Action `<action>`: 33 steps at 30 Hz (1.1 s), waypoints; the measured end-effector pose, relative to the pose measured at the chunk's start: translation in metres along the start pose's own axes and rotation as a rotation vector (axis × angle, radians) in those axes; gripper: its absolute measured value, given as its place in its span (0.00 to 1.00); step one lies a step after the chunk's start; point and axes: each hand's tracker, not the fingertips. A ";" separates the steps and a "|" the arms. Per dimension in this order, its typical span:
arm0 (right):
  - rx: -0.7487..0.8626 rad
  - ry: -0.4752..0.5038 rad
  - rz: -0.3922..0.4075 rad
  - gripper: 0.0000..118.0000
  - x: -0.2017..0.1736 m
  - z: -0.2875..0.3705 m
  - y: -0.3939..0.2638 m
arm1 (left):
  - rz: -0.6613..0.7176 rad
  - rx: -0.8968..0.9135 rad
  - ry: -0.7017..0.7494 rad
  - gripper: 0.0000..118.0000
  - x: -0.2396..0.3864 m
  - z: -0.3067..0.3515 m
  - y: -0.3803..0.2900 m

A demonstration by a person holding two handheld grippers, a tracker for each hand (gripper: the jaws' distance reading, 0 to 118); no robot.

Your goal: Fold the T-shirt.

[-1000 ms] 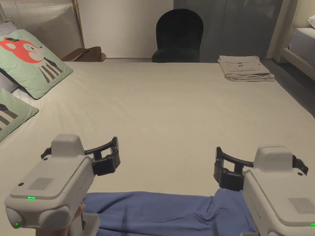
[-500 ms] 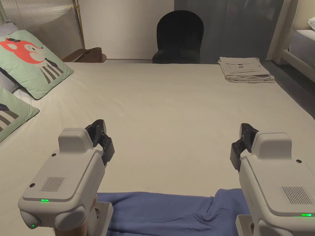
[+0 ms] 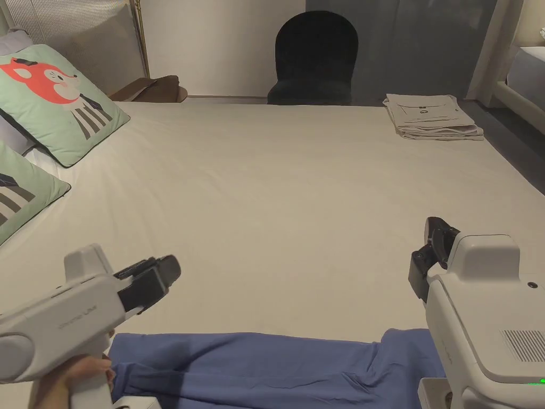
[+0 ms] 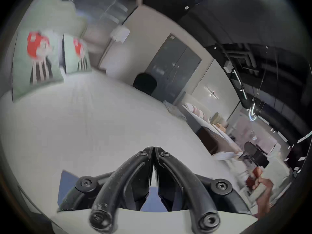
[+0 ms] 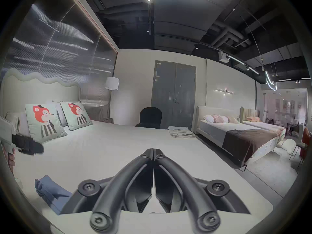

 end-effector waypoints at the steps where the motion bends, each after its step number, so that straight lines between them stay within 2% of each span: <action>1: 0.000 -0.001 0.000 0.00 0.000 -0.001 0.000 | 0.024 -0.020 0.007 0.00 -0.011 0.001 0.001; 5: -0.002 -0.009 -0.006 0.00 -0.001 -0.005 -0.001 | 0.103 -0.181 0.067 0.00 -0.062 0.007 -0.001; 8: -0.012 -0.010 -0.001 0.00 -0.003 -0.009 -0.004 | 0.207 -0.223 0.119 0.00 -0.097 0.014 -0.008; 11: -0.027 -0.008 0.009 0.00 -0.006 -0.013 -0.007 | 0.249 -0.234 0.176 0.00 -0.127 0.021 -0.015; 12: -0.033 -0.006 0.010 0.00 -0.008 -0.014 -0.009 | 0.248 -0.246 0.178 0.04 -0.135 0.021 -0.017; 13: -0.040 -0.004 0.012 0.00 -0.009 -0.015 -0.010 | 0.270 -0.250 0.196 0.14 -0.141 0.022 -0.020; 14: -0.046 -0.001 0.014 0.00 -0.010 -0.017 -0.011 | 0.278 -0.251 0.206 0.40 -0.146 0.023 -0.022; 16: -0.056 0.004 0.021 0.00 -0.013 -0.019 -0.013 | 0.291 -0.277 0.215 0.77 -0.155 0.022 -0.027; 17: -0.059 0.005 0.022 0.00 -0.014 -0.020 -0.014 | 0.292 -0.309 0.220 0.85 -0.157 0.019 -0.030; 18: -0.062 0.007 0.020 0.00 -0.014 -0.021 -0.015 | 0.286 -0.322 0.231 0.86 -0.157 0.017 -0.033; 21: -0.063 0.012 -0.007 0.00 -0.014 -0.021 -0.017 | 0.266 -0.325 0.222 0.86 -0.158 0.015 -0.042; 25: -0.067 0.010 -0.001 0.00 -0.014 -0.023 -0.017 | 0.250 -0.317 0.207 0.82 -0.152 0.013 -0.043; 27: -0.065 0.008 -0.002 0.00 -0.013 -0.023 -0.016 | 0.250 -0.322 0.194 0.63 -0.150 0.010 -0.043; 28: -0.063 0.007 -0.003 0.00 -0.013 -0.022 -0.016 | 0.246 -0.325 0.195 0.58 -0.146 0.007 -0.044; 30: -0.063 0.003 -0.006 0.00 -0.011 -0.021 -0.016 | 0.210 -0.348 0.203 0.55 -0.142 0.000 -0.048; 31: -0.065 0.003 -0.006 0.00 -0.010 -0.022 -0.016 | 0.199 -0.354 0.201 0.48 -0.143 -0.003 -0.048; 32: -0.067 0.001 -0.007 0.00 -0.009 -0.021 -0.017 | 0.194 -0.359 0.204 0.27 -0.139 -0.005 -0.049; 33: -0.066 -0.001 -0.007 0.00 -0.008 -0.020 -0.018 | 0.193 -0.362 0.207 0.11 -0.135 -0.008 -0.050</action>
